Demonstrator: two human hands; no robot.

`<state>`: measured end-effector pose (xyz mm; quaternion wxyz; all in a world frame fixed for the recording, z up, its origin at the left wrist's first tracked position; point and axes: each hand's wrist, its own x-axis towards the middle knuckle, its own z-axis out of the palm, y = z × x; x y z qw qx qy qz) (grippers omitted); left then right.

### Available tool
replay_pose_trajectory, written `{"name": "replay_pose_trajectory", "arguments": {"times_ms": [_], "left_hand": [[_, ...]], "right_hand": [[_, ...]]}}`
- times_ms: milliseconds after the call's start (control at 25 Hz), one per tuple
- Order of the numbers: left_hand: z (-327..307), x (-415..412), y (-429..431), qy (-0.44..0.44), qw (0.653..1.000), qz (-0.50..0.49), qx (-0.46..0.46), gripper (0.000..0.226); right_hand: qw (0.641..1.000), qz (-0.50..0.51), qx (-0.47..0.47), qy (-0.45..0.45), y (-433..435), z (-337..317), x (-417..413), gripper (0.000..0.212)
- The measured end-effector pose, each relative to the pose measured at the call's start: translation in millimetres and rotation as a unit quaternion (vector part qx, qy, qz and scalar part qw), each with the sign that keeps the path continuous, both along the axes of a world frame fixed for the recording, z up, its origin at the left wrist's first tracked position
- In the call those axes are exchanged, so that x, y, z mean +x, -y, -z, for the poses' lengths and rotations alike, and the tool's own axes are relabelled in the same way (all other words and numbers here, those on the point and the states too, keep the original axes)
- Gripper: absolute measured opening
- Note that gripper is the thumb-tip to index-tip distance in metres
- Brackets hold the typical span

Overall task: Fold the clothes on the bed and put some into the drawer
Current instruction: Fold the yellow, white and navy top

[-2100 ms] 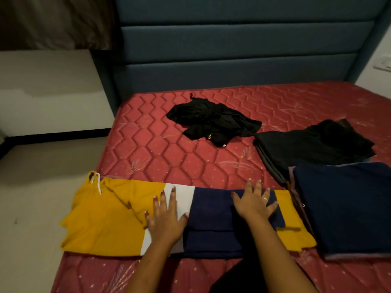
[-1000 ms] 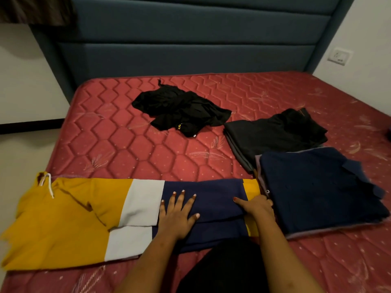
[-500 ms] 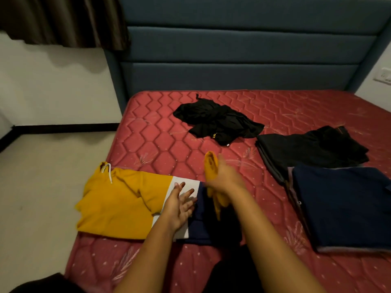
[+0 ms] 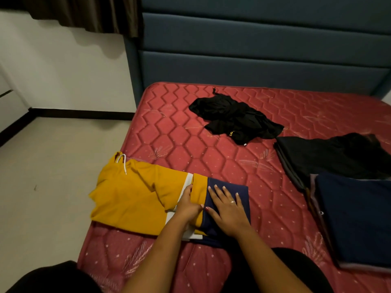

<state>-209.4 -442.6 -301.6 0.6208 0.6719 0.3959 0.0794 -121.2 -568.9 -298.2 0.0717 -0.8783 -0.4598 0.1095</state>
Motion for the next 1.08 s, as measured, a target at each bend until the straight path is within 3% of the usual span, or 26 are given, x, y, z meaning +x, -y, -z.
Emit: {"name": "replay_pose_trajectory", "arguments": {"times_ms": [160,280,320,400,480,560,680,760,800,880,960,1080], "left_hand": [[3.5,-7.2,-2.4,-0.034,0.997,-0.052,0.037,0.044],[-1.7,-24.4,-8.6,-0.02,0.982,-0.174,0.073,0.007],[-1.8,-33.3,-15.2,-0.001,0.973,-0.219,0.074,0.004],[-1.4,-59.3,-36.4,-0.005,0.945,-0.298,0.134,0.007],[-2.2,-88.2,-62.4,-0.087,0.911,-0.33,0.232,0.021],[1.7,-121.4,-87.4,-0.183,0.892,-0.322,0.26,0.038],[12.3,-166.4,-119.1,-0.256,0.88,-0.357,0.18,0.054],[28.5,-188.2,-141.1,-0.261,0.893,-0.35,0.111,0.069],[34.7,-195.8,-152.9,-0.247,0.915,-0.317,0.047,0.083],[40.1,-199.3,-166.6,-0.135,0.955,-0.241,-0.109,0.106],[36.1,-190.4,-174.0,-0.034,0.964,-0.191,-0.182,0.088],[32.9,-175.0,-190.3,0.034,0.971,-0.158,-0.178,0.06]], "right_hand": [[1.0,-0.012,0.0,0.01,-1.6,15.8,0.4,0.082],[0.999,-0.025,0.004,0.019,-14.0,11.8,-4.7,0.083],[0.998,-0.044,0.004,0.032,-22.1,9.4,-9.6,0.084],[0.996,-0.071,-0.004,0.05,-40.4,7.6,-21.6,0.085],[0.996,-0.075,-0.016,0.047,-58.9,6.6,-32.0,0.084],[0.993,-0.108,-0.03,0.046,-83.9,2.5,-46.1,0.088],[0.988,-0.151,-0.036,0.022,-128.7,-7.2,-76.2,0.076],[0.984,-0.172,-0.033,0.012,-155.3,-6.6,-97.8,0.072],[0.982,-0.184,-0.037,0.014,-167.9,-3.3,-108.5,0.072],[0.979,-0.196,-0.049,0.019,-189.4,5.1,-124.2,0.072],[0.978,-0.197,-0.067,0.021,-209.6,15.1,-136.7,0.073],[0.979,-0.196,-0.042,0.033,-226.5,36.1,-147.8,0.077]]}}
